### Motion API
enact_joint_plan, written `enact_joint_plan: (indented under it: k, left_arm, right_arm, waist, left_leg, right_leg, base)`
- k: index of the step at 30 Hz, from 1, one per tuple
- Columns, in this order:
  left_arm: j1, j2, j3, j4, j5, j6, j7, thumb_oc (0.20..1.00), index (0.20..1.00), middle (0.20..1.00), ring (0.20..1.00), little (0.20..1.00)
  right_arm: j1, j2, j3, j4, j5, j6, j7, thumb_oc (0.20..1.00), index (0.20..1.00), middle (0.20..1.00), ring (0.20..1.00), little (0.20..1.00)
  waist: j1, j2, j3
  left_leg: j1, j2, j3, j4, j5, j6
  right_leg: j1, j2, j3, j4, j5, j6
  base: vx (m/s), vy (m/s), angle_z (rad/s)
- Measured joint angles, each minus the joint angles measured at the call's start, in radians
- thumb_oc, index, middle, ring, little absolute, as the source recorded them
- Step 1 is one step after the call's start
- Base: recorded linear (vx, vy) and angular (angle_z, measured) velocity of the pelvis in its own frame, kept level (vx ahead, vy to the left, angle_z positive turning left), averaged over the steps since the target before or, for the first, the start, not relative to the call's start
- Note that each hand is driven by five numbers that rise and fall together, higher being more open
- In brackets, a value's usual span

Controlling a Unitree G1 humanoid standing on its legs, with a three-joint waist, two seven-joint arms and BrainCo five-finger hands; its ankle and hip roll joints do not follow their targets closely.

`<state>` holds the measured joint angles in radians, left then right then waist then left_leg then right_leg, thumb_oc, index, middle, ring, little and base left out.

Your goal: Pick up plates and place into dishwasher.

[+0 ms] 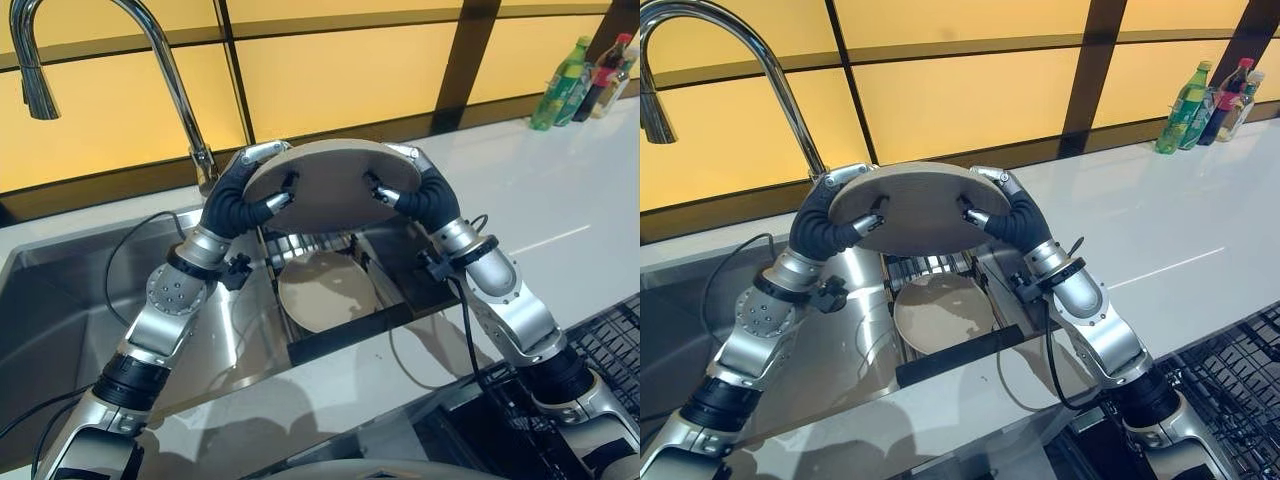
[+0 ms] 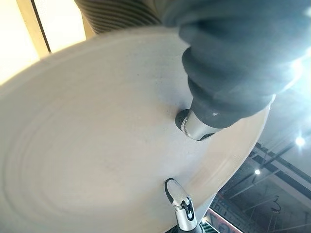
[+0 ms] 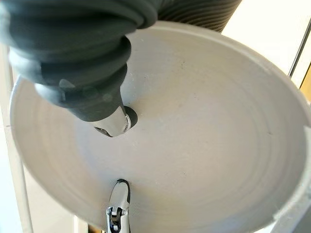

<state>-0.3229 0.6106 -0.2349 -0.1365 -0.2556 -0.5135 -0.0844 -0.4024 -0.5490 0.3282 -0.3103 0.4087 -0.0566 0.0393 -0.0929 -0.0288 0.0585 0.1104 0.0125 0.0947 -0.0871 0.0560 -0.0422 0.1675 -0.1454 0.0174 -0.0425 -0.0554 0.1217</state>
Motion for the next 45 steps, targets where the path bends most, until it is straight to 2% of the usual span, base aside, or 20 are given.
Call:
enact_joint_plan:
  k: [12,13,14,15,23,25,33,38,41,42,43,45]
  left_arm:
    - [0.000,-0.002,-0.005,0.000,-0.002,0.009,0.007,0.200,0.200,0.200,0.200,0.200]
    - [0.000,-0.004,-0.008,0.000,-0.002,0.015,0.013,0.282,0.282,0.282,0.282,0.282]
    - [0.000,-0.005,-0.011,0.000,-0.003,0.022,0.018,0.940,0.940,0.940,0.940,0.940]
    - [0.000,-0.006,-0.013,0.000,-0.002,0.030,0.028,1.000,1.000,1.000,1.000,1.000]
    - [-0.002,-0.032,-0.008,-0.008,0.005,0.039,0.107,1.000,1.000,1.000,1.000,1.000]
    - [-0.002,-0.039,0.020,-0.011,0.006,0.035,0.130,1.000,1.000,1.000,1.000,1.000]
    - [0.000,-0.042,0.191,-0.011,0.006,-0.004,0.244,1.000,1.000,1.000,1.000,1.000]
    - [0.007,-0.041,0.246,-0.011,0.006,-0.024,0.289,1.000,1.000,1.000,1.000,1.000]
    - [0.013,-0.036,0.260,-0.011,0.007,-0.022,0.313,1.000,1.000,1.000,1.000,1.000]
    - [0.013,-0.031,0.262,-0.010,0.010,-0.022,0.324,1.000,1.000,1.000,1.000,1.000]
    - [0.013,-0.027,0.264,-0.008,0.022,-0.021,0.331,1.000,1.000,1.000,1.000,1.000]
    - [0.018,0.002,0.274,-0.009,0.060,-0.018,0.343,1.000,1.000,1.000,1.000,1.000]
  right_arm:
    - [0.000,0.000,-0.003,0.000,-0.005,0.005,0.002,0.200,0.200,0.200,0.200,0.200]
    - [0.000,0.001,-0.003,0.000,-0.013,0.007,-0.004,0.200,0.200,0.200,0.200,0.200]
    - [0.000,0.002,-0.003,0.000,-0.024,0.013,-0.007,0.200,0.200,0.200,0.200,0.200]
    - [0.000,0.002,-0.003,0.000,-0.030,0.016,-0.011,0.200,0.200,0.200,0.200,0.200]
    - [0.000,-0.001,-0.003,0.000,-0.113,0.051,-0.050,0.200,0.200,0.200,0.200,0.200]
    - [0.002,-0.011,-0.014,0.003,-0.133,0.059,-0.052,0.200,0.200,0.200,0.200,0.200]
    - [0.117,-0.057,-0.223,0.008,-0.192,0.061,-0.086,0.200,0.200,0.200,0.200,0.200]
    - [0.235,-0.058,-0.345,0.009,-0.198,0.061,-0.122,0.200,0.200,0.200,0.200,0.200]
    - [0.299,-0.059,-0.378,0.009,-0.201,0.057,-0.125,0.200,0.200,0.200,0.200,0.200]
    - [0.317,-0.059,-0.388,0.009,-0.201,0.058,-0.125,0.200,0.200,0.200,0.200,0.200]
    - [0.333,-0.059,-0.402,0.010,-0.201,0.056,-0.123,0.200,0.200,0.200,0.200,0.200]
    - [0.364,-0.058,-0.436,0.020,-0.200,0.046,-0.113,0.200,0.200,0.200,0.200,0.200]
  waist:
    - [0.000,-0.001,-0.001]
    - [0.000,-0.001,-0.001]
    - [0.000,-0.001,-0.001]
    - [0.000,-0.001,-0.001]
    - [-0.001,-0.001,-0.001]
    - [-0.003,-0.001,-0.001]
    - [-0.017,-0.006,-0.003]
    - [-0.047,-0.010,-0.002]
    - [-0.107,-0.016,0.001]
    - [-0.114,-0.016,0.004]
    - [-0.139,-0.019,0.008]
    - [-0.138,-0.022,0.018]
  left_leg:
    - [0.000,0.002,0.001,0.000,0.000,0.000]
    - [0.001,0.002,0.001,0.000,0.000,0.000]
    - [0.001,0.002,0.001,0.000,0.000,0.000]
    - [0.000,0.002,0.001,0.000,0.000,0.000]
    - [0.000,0.003,0.000,0.000,0.000,0.000]
    - [0.001,0.003,0.000,0.000,0.000,0.000]
    - [0.003,0.005,0.012,-0.001,-0.002,-0.002]
    - [0.002,0.008,0.041,-0.001,-0.007,-0.003]
    - [0.001,0.010,0.071,-0.003,-0.009,-0.002]
    - [0.000,0.011,0.080,-0.005,-0.009,-0.001]
    - [0.001,0.013,0.097,-0.002,-0.010,-0.001]
    - [0.002,0.027,0.153,-0.002,-0.008,0.000]
  right_leg:
    - [0.001,0.000,0.000,0.000,0.001,0.000]
    - [0.001,0.000,0.000,0.000,0.001,0.000]
    - [0.001,0.000,0.000,0.000,0.001,0.000]
    - [0.001,0.000,0.000,0.000,0.001,0.000]
    - [0.003,0.000,-0.002,-0.002,0.001,-0.001]
    - [0.003,0.000,-0.002,-0.002,0.001,-0.001]
    - [0.002,0.000,0.001,-0.002,0.001,-0.001]
    - [-0.019,0.002,0.032,0.002,0.006,0.002]
    - [-0.046,0.003,0.064,0.010,0.011,0.005]
    - [-0.051,0.002,0.074,0.009,0.016,0.007]
    - [-0.066,0.004,0.092,0.015,0.020,0.009]
    - [-0.105,0.017,0.098,0.038,0.039,0.014]
  base:
    - [0.00,0.000,0.00]
    - [0.00,0.000,0.00]
    - [-0.03,-0.008,0.00]
    - [-0.04,-0.009,0.00]
    - [-0.03,0.000,0.00]
    - [-0.02,0.041,0.00]
    - [0.01,0.071,-0.01]
    - [0.01,0.077,-0.17]
    - [-0.01,0.023,-0.28]
    - [-0.11,-0.047,-0.42]
    - [-0.19,-0.087,-0.45]
    - [-0.27,-0.124,-0.75]
